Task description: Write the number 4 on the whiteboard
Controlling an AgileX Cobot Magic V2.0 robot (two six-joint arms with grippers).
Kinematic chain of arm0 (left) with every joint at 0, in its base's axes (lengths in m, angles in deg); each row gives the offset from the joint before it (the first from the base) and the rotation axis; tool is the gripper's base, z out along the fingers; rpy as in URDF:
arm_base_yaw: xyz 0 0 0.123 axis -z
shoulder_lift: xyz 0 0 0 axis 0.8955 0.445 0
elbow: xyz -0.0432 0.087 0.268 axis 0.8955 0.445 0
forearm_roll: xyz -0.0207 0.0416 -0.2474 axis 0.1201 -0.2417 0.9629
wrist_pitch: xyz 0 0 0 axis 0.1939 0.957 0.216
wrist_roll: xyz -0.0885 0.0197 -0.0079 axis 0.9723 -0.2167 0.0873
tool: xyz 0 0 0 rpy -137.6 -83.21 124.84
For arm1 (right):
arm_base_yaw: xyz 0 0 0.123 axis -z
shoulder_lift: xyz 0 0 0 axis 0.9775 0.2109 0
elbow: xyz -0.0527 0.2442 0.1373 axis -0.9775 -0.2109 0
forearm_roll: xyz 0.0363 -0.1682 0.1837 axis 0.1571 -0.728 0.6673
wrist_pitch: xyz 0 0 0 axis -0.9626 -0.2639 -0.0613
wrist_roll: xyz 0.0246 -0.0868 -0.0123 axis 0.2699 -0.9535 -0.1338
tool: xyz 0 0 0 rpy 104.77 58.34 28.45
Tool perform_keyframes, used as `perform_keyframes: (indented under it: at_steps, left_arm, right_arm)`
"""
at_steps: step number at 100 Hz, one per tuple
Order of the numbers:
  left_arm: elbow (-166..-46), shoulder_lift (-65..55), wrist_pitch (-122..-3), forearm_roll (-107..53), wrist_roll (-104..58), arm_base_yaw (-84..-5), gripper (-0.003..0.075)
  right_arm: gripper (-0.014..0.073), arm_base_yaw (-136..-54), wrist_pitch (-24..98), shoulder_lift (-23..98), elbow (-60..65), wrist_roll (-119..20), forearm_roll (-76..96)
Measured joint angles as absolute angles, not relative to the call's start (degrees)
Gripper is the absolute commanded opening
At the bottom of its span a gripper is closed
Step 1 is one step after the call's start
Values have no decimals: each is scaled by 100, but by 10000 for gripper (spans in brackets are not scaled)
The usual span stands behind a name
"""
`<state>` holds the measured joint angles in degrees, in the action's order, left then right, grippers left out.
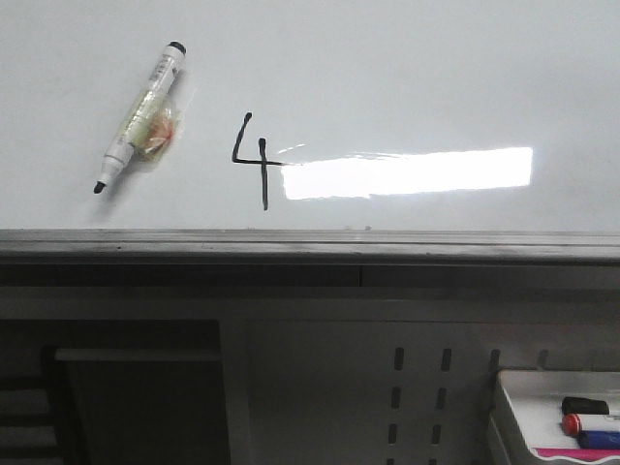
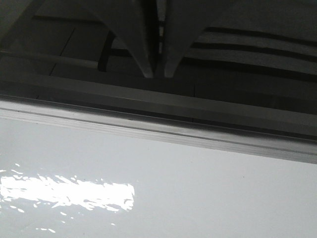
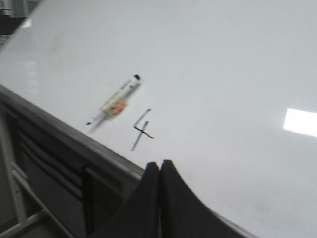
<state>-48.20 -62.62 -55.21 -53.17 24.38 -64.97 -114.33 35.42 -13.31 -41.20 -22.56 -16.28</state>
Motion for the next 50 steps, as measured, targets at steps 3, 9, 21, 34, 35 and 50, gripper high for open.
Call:
perform_keyframes:
  at_steps: [3,9,21,34,35,50]
  left_arm:
    - [-4820,-6262,-5521,-5317,2438,-6497,-20]
    - [-4820,-6262,-5521,-5317,2438,-6497,-20]
    - [-4820,-6262,-5521,-5317,2438,-6497,-20]
    - [-4820,-6262,-5521,-5317,2438,-6497,-20]
    - [-4820,-6262,-5521,-5317,2438,-6497,-20]
    - [-4820,-6262,-5521,-5317,2438,-6497,-20]
  right_arm:
    - [-64,-11201,3580,-1266,-4120,-2332,-1544]
    - [-64,-10676,3657,-1159,-4120,-2386,-1403]
    - [-64,-9687,3720,-1123,-4135,-2434,-1304]
    - [-64,-8622,3795,-1123,-4291,-2466,-1231]
    - [-64,-8510,3807,-1123,-4304,-2466,-1205]
    - [-64,-7670,4133,-1333,-4907,-2471,-1082]
